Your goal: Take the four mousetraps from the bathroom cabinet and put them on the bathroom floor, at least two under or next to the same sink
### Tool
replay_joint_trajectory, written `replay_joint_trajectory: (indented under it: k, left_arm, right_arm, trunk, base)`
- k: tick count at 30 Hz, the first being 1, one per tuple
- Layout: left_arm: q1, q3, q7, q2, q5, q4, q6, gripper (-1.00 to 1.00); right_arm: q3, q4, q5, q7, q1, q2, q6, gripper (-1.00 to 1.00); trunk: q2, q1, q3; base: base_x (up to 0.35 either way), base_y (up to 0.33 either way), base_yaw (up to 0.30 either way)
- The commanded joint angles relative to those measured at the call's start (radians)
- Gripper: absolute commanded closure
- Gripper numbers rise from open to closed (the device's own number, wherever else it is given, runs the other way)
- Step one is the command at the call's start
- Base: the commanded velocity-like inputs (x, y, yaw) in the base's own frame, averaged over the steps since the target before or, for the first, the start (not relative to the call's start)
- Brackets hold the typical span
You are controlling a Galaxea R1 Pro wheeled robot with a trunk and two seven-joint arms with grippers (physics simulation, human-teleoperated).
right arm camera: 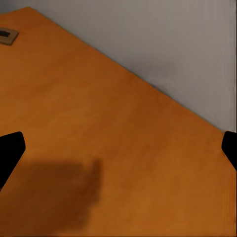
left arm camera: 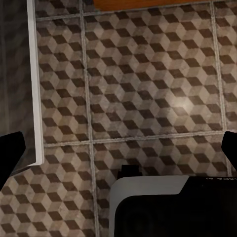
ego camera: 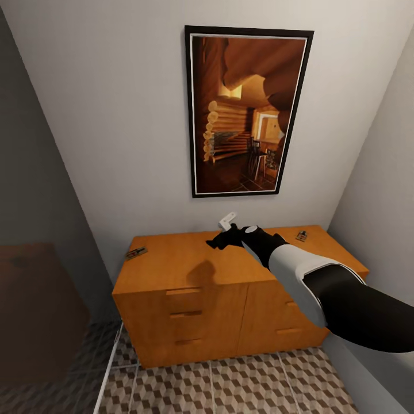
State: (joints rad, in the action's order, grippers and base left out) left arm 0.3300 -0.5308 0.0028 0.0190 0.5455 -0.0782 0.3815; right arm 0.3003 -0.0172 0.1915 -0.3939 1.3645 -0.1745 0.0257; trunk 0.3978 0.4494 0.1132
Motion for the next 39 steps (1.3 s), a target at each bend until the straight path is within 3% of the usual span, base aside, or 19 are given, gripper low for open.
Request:
replay_joint_trajectory:
  k: [1,8,18,28,39]
  left_arm:
    - [0.001,-0.008,0.0,-0.001,0.004,-0.003,0.005,-1.0]
    - [0.001,-0.008,0.0,-0.001,0.004,-0.003,0.005,-1.0]
    - [0.001,-0.007,0.0,-0.001,0.004,-0.003,0.005,-1.0]
    - [0.001,-0.007,0.001,-0.001,0.004,-0.003,0.005,-1.0]
    - [0.001,-0.007,0.002,0.0,0.004,-0.003,0.005,-1.0]
  right_arm:
    - [-0.004,-0.001,0.01,0.006,0.001,0.0,0.002,-1.0]
    - [-0.004,-0.001,0.008,0.058,0.001,0.0,-0.001,-1.0]
    - [-0.005,-0.002,0.001,0.078,0.001,0.0,-0.001,-1.0]
    - [-0.006,-0.001,-0.028,0.127,0.001,0.0,-0.002,-1.0]
    - [-0.006,-0.001,-0.032,0.16,0.001,0.0,-0.012,-1.0]
  trunk:
    - [0.002,0.001,0.002]
    - [0.002,0.001,0.002]
    - [0.002,0.001,0.002]
    - [0.002,0.001,0.002]
    - [0.002,0.001,0.002]
  base:
    - [0.0,0.0,0.0]
    - [0.0,0.0,0.0]
    - [-0.066,-0.015,0.0]
    - [-0.193,-0.075,0.0]
    - [-0.254,-0.088,0.0]
